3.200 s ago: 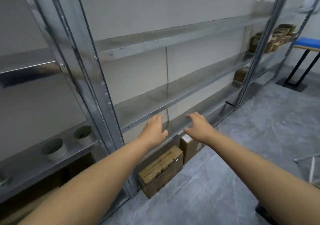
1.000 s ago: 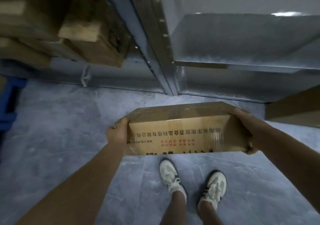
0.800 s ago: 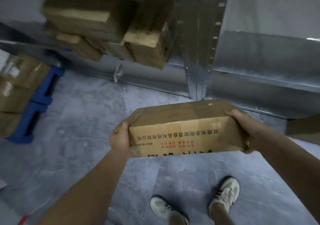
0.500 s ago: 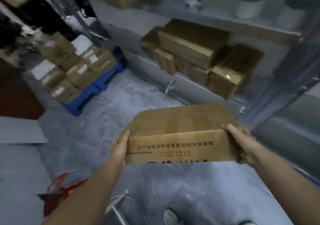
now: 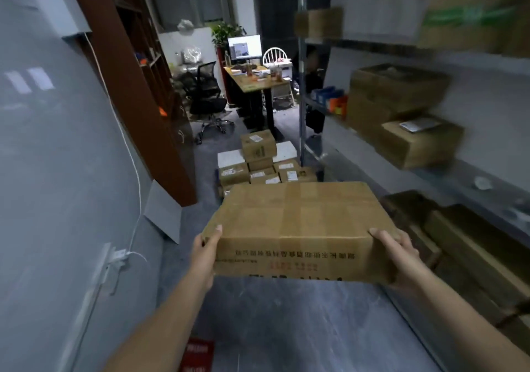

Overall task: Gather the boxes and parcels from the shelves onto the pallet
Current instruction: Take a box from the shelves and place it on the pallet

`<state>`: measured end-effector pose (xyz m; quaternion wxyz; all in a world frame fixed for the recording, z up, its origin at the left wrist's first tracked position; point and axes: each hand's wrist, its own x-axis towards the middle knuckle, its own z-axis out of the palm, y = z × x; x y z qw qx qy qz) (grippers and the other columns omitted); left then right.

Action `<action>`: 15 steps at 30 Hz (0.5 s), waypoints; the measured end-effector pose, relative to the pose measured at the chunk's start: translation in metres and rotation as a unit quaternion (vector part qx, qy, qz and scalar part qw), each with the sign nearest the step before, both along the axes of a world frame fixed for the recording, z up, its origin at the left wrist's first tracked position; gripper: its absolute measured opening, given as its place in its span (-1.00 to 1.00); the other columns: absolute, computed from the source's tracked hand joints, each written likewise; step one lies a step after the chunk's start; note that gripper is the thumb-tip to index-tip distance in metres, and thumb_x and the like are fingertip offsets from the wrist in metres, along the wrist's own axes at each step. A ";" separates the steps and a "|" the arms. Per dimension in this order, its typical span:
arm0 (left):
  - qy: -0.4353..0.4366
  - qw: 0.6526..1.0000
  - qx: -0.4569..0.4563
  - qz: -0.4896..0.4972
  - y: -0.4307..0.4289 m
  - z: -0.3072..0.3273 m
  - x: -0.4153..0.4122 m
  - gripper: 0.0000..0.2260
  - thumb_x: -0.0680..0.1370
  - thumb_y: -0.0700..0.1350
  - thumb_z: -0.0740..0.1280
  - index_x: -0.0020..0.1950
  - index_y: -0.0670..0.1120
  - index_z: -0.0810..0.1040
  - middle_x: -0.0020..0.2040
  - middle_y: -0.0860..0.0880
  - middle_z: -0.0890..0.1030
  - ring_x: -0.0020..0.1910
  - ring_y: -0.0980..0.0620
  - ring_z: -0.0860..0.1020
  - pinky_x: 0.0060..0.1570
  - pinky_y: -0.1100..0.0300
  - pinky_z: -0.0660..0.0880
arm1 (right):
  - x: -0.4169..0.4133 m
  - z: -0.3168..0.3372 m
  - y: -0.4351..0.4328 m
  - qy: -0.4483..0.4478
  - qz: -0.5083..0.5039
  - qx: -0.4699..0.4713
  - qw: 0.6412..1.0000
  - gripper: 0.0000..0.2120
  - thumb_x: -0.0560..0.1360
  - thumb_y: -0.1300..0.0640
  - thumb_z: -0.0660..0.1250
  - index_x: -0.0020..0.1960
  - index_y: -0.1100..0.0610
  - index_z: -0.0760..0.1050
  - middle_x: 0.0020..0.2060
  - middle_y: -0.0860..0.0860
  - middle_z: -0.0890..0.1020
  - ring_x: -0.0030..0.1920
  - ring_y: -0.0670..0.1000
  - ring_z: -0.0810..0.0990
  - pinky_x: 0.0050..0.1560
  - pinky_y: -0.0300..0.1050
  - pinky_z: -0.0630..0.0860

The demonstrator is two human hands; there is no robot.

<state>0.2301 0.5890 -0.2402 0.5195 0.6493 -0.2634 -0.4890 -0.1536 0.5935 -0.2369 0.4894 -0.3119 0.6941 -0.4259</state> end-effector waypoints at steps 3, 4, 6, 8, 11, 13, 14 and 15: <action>0.004 1.000 -0.014 0.010 -0.023 0.010 0.014 -0.53 0.50 0.20 0.36 0.33 0.04 0.38 0.11 -0.04 0.56 0.02 -0.01 0.56 -0.32 0.11 0.55 | 0.012 0.012 -0.038 0.001 0.023 -0.011 1.000 -0.28 0.29 -0.34 0.42 0.37 -0.30 0.19 0.38 -0.01 0.20 0.25 0.25 0.32 0.06 0.37 0.51; 0.005 1.000 -0.014 0.013 -0.032 0.010 0.017 -0.53 0.49 0.20 0.36 0.32 0.04 0.38 0.10 -0.04 0.56 0.02 -0.02 0.56 -0.35 0.13 0.55 | 0.014 0.013 -0.052 0.000 0.029 -0.011 1.000 -0.29 0.30 -0.33 0.42 0.36 -0.31 0.20 0.37 0.00 0.22 0.23 0.24 0.33 0.06 0.36 0.51; 0.015 1.000 -0.014 0.023 -0.055 0.007 0.024 -0.53 0.49 0.19 0.38 0.31 0.03 0.40 0.10 -0.06 0.57 0.02 -0.05 0.57 -0.37 0.11 0.57 | 0.017 0.015 -0.085 -0.010 0.045 -0.007 0.999 -0.30 0.28 -0.34 0.42 0.34 -0.31 0.22 0.32 0.01 0.27 0.19 0.21 0.36 0.08 0.34 0.51; 0.019 0.999 -0.012 0.038 -0.082 0.001 0.030 -0.52 0.48 0.18 0.39 0.30 0.01 0.42 0.10 -0.09 0.58 0.01 -0.08 0.58 -0.38 0.10 0.57 | 0.019 0.014 -0.123 -0.031 0.061 0.001 0.998 -0.28 0.25 -0.34 0.44 0.33 -0.29 0.24 0.30 0.01 0.29 0.17 0.20 0.39 0.07 0.32 0.52; 0.026 0.998 -0.008 0.054 -0.134 -0.008 0.038 -0.50 0.47 0.16 0.42 0.32 -0.01 0.42 0.13 -0.11 0.57 0.04 -0.12 0.58 -0.31 0.05 0.59 | 0.025 0.009 -0.193 -0.056 0.085 0.011 0.995 -0.22 0.22 -0.32 0.48 0.35 -0.28 0.23 0.35 0.02 0.27 0.21 0.22 0.39 0.05 0.28 0.54; 0.037 0.997 -0.009 0.068 -0.173 -0.012 0.042 -0.52 0.47 0.13 0.43 0.30 -0.03 0.42 0.15 -0.14 0.57 0.07 -0.15 0.57 -0.21 -0.01 0.60 | 0.030 0.005 -0.243 -0.065 0.101 0.011 0.993 -0.24 0.22 -0.31 0.48 0.34 -0.27 0.25 0.33 0.01 0.27 0.19 0.19 0.39 0.05 0.26 0.54; 0.039 0.996 -0.011 0.075 -0.194 -0.012 0.045 -0.53 0.47 0.12 0.43 0.29 -0.05 0.43 0.15 -0.15 0.57 0.08 -0.17 0.57 -0.18 -0.04 0.60 | 0.033 0.004 -0.267 -0.071 0.107 0.011 0.992 -0.29 0.23 -0.31 0.48 0.31 -0.27 0.27 0.31 0.01 0.28 0.18 0.19 0.39 0.07 0.27 0.53; 0.034 0.996 -0.013 0.080 -0.215 -0.012 0.049 -0.54 0.47 0.12 0.43 0.28 -0.06 0.44 0.15 -0.15 0.58 0.08 -0.17 0.58 -0.18 -0.04 0.60 | 0.036 0.002 -0.291 -0.073 0.112 0.011 0.991 -0.32 0.25 -0.29 0.47 0.29 -0.27 0.29 0.30 0.01 0.28 0.18 0.19 0.39 0.11 0.30 0.51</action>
